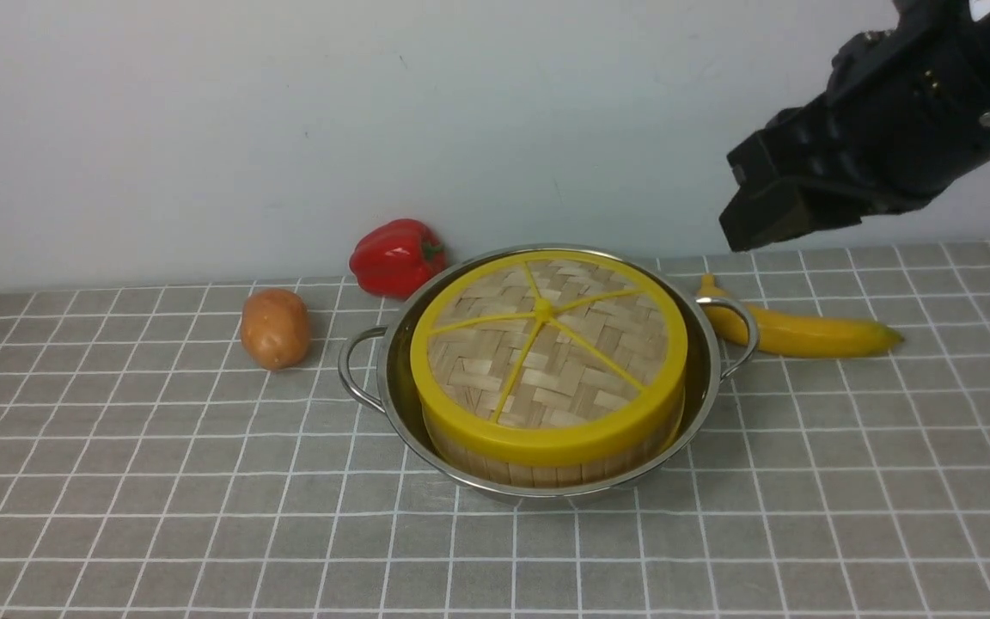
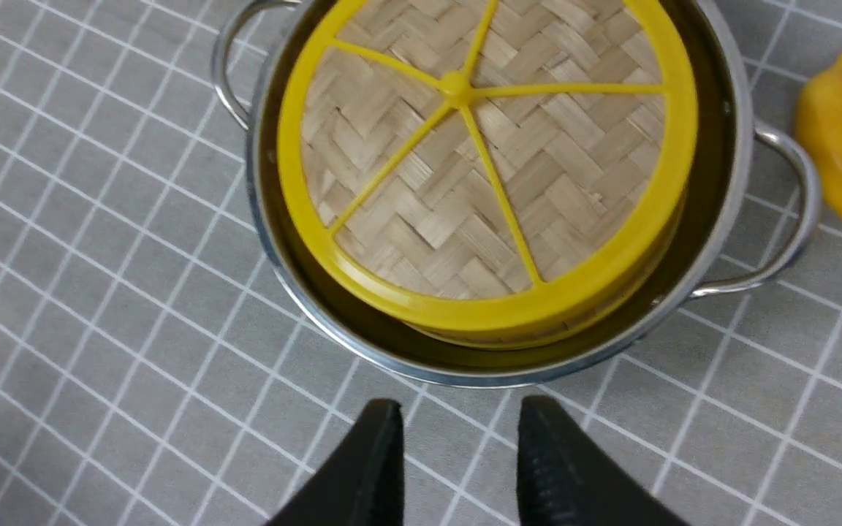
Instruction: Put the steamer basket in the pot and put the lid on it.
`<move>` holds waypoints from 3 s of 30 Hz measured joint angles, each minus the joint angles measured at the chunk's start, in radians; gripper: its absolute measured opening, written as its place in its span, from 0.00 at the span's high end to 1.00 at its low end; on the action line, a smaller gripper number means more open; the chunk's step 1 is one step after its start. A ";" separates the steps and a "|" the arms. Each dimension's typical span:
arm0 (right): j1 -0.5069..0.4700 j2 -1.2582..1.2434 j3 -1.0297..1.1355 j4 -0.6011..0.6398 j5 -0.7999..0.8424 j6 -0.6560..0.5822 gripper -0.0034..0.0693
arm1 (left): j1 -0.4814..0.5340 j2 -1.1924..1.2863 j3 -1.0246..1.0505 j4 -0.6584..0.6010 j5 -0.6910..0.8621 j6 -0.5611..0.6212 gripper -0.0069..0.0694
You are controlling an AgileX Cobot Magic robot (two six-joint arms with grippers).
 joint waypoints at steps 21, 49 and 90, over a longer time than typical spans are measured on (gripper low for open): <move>-0.120 0.004 -0.001 0.119 -0.002 -0.001 0.62 | 0.000 0.000 0.000 0.000 0.000 0.000 0.59; -0.079 0.147 0.381 0.088 -0.004 -0.180 0.62 | 0.000 0.000 0.000 0.000 0.000 0.000 0.59; -0.079 -0.201 0.421 -0.098 -0.004 -0.183 0.62 | 0.000 0.000 0.000 0.000 0.000 0.000 0.59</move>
